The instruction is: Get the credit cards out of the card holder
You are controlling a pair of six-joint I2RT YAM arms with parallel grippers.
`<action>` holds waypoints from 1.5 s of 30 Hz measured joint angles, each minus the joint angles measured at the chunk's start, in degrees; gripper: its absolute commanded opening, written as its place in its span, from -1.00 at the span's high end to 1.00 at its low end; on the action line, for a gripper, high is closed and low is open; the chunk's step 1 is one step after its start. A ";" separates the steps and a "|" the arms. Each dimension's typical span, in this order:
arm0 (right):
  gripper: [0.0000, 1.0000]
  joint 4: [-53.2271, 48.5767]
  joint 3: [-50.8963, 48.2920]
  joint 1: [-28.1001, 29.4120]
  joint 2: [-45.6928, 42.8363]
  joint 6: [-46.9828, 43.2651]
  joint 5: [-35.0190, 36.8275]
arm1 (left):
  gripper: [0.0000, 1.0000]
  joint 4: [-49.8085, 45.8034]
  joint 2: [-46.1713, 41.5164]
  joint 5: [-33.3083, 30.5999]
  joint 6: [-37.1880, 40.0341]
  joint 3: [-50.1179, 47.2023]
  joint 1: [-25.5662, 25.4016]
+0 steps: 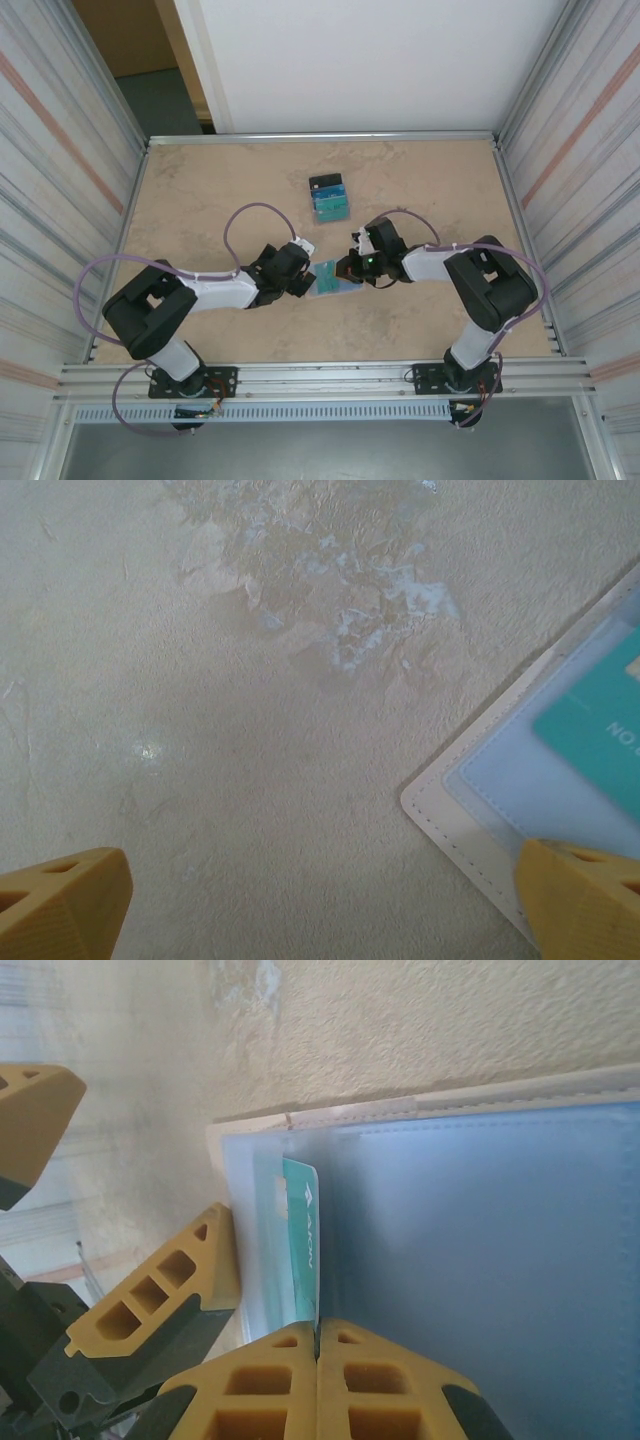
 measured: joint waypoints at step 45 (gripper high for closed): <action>1.00 -22.53 0.00 0.09 -25.94 -18.84 16.94 | -0.78 -0.94 -14.88 19.67 -0.24 3.63 8.87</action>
